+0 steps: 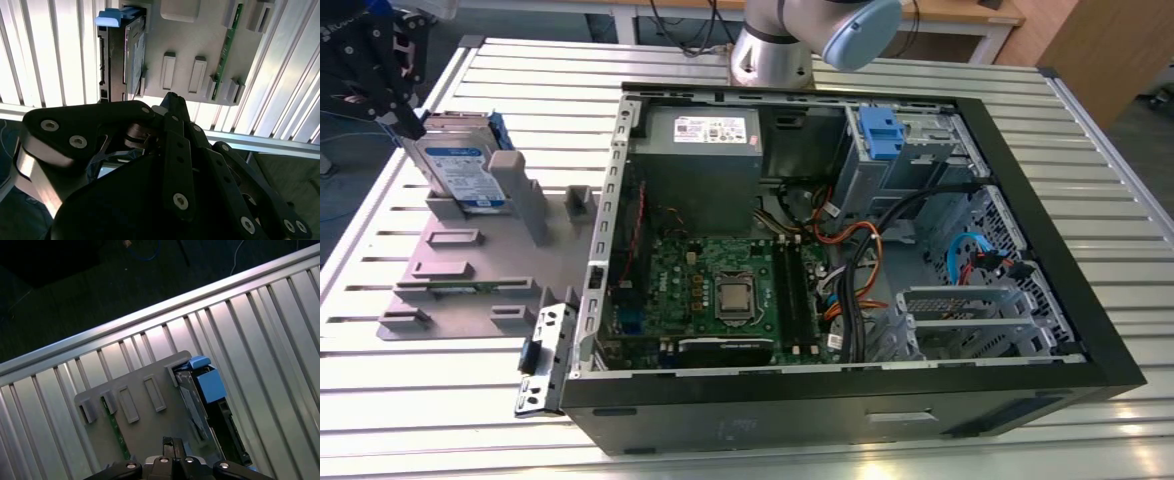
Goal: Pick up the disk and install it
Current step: 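Pick up the disk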
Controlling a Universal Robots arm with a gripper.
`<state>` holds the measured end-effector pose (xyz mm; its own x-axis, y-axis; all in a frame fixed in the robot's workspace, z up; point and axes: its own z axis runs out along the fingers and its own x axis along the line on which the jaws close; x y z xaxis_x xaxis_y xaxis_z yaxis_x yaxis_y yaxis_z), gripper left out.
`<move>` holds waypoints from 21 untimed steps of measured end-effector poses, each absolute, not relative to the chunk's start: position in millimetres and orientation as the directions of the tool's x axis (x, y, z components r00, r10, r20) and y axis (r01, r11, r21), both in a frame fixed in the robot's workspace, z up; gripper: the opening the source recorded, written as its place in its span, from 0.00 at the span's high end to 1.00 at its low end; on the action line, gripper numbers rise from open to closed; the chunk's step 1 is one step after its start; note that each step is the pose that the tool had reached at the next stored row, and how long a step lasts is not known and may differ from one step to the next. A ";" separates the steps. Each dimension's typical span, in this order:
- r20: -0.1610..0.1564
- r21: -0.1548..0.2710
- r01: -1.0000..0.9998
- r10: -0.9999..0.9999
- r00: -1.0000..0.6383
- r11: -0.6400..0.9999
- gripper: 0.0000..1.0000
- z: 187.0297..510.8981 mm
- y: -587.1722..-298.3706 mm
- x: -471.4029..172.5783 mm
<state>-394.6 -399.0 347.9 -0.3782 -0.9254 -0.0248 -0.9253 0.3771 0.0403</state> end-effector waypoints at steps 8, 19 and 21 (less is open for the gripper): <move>-0.025 0.040 -0.930 -0.930 -0.365 0.364 0.90 347.9 -398.9 -394.6; -0.025 0.040 -0.937 -0.937 -0.348 0.347 0.90 347.9 -399.0 -394.6; -0.025 0.040 -0.938 -0.938 -0.345 0.344 0.90 347.9 -399.0 -394.6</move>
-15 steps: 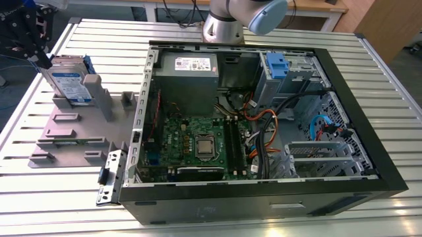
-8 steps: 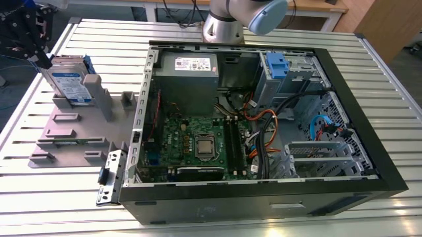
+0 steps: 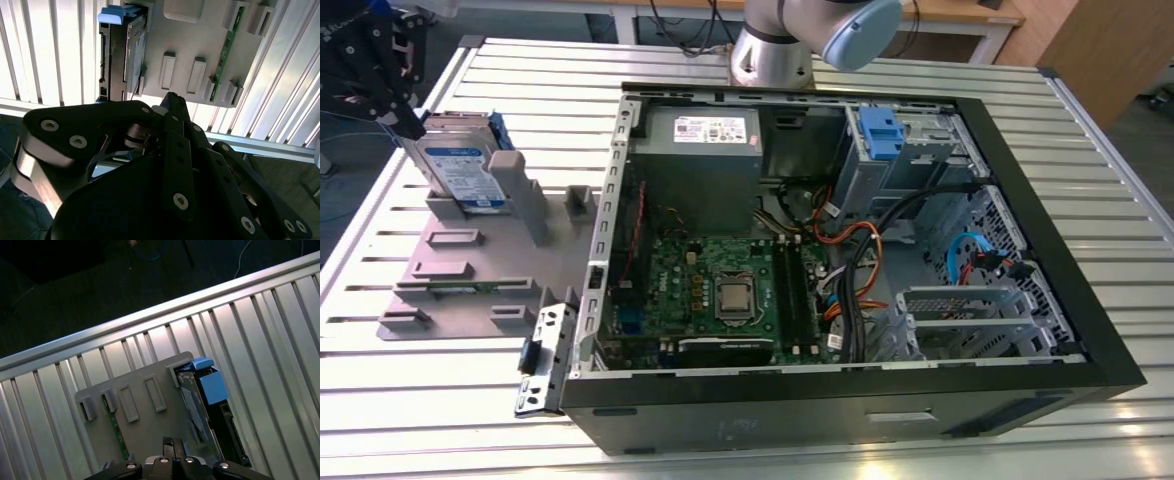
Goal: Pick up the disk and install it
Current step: 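Pick up the disk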
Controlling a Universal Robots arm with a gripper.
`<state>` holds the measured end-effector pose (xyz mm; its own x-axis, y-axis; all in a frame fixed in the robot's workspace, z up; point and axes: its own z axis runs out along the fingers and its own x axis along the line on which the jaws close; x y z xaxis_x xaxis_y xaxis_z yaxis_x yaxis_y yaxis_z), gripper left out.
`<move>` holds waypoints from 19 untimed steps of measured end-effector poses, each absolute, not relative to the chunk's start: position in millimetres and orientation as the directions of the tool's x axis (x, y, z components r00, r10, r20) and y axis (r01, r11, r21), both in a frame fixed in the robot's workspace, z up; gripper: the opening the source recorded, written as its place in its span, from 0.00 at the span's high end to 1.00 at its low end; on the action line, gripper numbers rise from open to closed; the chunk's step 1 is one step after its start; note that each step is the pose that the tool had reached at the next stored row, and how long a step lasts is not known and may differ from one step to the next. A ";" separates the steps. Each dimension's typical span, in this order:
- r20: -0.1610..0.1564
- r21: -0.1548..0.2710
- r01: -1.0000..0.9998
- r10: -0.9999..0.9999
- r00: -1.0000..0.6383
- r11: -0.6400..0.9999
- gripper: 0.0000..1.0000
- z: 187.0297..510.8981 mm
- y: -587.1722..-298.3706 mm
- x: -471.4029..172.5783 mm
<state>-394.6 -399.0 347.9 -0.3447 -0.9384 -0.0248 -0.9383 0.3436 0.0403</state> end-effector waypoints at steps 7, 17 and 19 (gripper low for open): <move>-0.025 0.040 -0.942 -0.942 -0.335 0.334 0.90 347.8 -399.0 -394.6; -0.025 0.040 -0.946 -0.946 -0.324 0.323 0.90 347.8 -399.0 -394.6; -0.025 0.040 -0.946 -0.947 -0.321 0.320 0.90 347.8 -398.9 -394.6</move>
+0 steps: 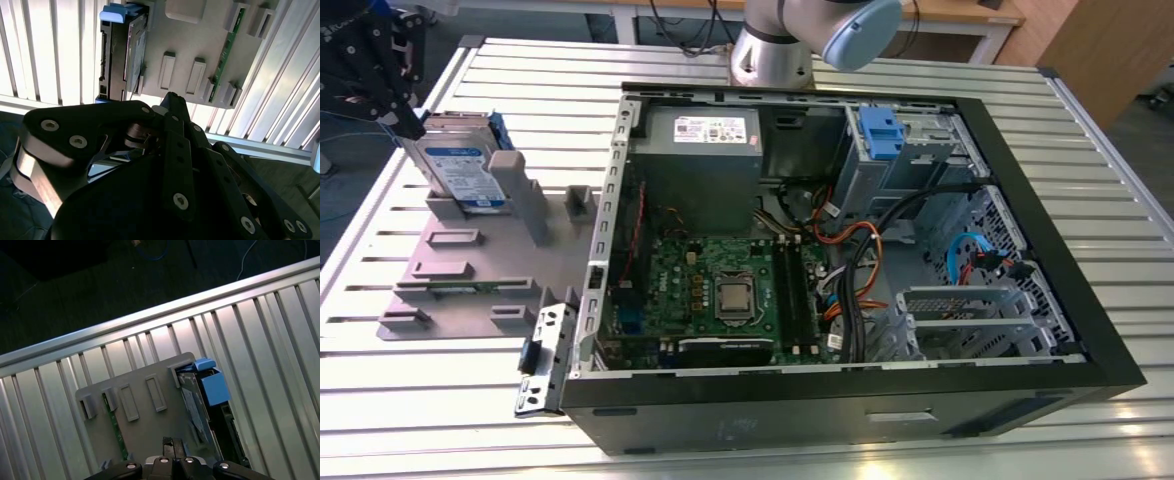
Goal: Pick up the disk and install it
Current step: 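Pick up the disk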
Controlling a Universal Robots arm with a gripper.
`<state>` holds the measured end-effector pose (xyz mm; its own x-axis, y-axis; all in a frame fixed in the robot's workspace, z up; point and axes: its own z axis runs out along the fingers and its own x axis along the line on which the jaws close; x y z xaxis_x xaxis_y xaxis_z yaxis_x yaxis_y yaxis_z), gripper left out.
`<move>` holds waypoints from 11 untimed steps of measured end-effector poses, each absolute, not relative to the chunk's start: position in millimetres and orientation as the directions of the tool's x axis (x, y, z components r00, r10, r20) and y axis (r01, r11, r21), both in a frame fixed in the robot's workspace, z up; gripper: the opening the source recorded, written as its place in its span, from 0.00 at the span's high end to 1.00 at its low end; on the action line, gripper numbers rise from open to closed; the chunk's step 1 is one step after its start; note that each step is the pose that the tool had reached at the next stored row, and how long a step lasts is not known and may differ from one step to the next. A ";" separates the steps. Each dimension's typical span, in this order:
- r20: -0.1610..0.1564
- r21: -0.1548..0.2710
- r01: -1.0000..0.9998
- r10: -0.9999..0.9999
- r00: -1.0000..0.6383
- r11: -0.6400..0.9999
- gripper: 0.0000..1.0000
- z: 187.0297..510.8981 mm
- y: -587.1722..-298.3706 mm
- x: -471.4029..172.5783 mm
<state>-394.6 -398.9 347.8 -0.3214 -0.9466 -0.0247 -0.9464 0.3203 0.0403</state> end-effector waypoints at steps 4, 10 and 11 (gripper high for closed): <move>-0.025 0.040 -0.948 -0.948 -0.317 0.316 0.90 347.8 -399.0 -394.6; -0.025 0.040 -0.950 -0.950 -0.311 0.310 0.90 347.8 -398.9 -394.6; -0.025 0.040 -0.950 -0.951 -0.309 0.308 0.90 347.8 -398.9 -394.6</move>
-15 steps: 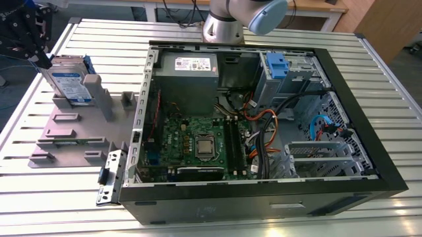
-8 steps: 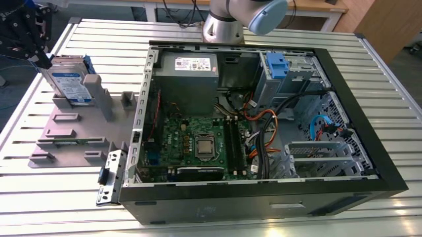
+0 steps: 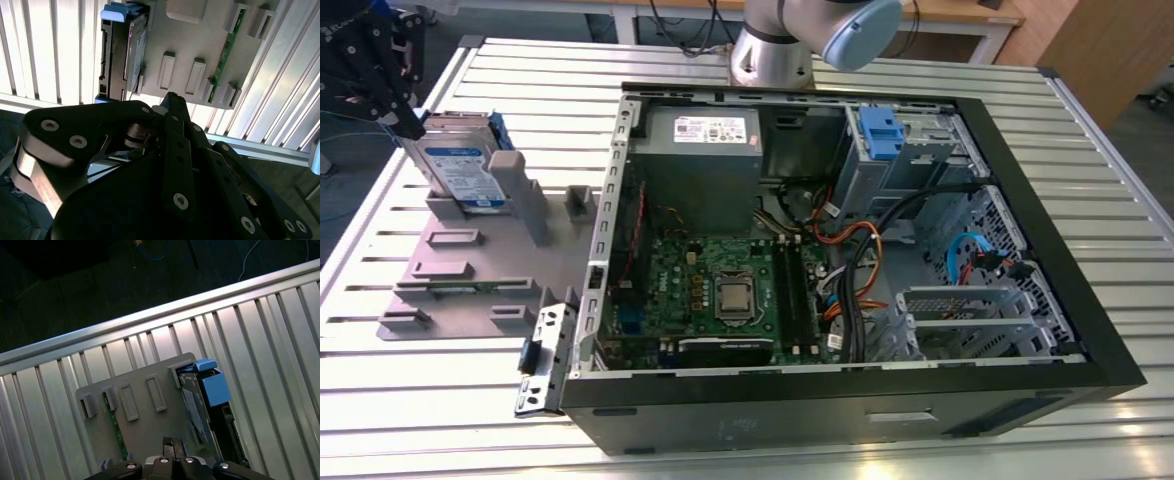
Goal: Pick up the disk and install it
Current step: 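Pick up the disk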
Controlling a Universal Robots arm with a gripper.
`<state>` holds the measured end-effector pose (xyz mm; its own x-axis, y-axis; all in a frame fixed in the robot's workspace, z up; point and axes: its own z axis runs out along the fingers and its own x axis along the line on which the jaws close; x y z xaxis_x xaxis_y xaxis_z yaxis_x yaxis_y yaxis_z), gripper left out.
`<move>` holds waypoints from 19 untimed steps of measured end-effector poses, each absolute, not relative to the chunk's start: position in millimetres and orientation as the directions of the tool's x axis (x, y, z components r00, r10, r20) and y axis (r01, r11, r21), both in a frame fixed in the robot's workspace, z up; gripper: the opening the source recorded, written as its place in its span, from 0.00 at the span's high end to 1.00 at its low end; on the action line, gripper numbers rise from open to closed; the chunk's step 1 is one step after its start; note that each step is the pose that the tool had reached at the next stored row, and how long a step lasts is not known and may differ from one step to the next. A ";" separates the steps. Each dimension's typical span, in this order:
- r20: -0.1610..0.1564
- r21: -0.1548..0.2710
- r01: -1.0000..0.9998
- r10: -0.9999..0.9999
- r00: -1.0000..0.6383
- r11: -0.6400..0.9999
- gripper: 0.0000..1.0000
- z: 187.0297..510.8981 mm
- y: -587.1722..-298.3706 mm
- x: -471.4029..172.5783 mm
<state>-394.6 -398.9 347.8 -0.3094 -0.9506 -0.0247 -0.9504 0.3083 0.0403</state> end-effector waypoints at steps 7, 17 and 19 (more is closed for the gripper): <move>-0.025 0.040 -0.953 -0.953 -0.302 0.301 0.90 347.7 -399.0 -394.6; -0.025 0.040 -0.958 -0.959 -0.284 0.282 0.90 347.7 -398.9 -394.6; -0.025 0.040 -0.960 -0.960 -0.278 0.277 0.90 347.7 -398.9 -394.7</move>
<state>-394.7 -398.9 347.7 -0.2777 -0.9604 -0.0248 -0.9602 0.2766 0.0403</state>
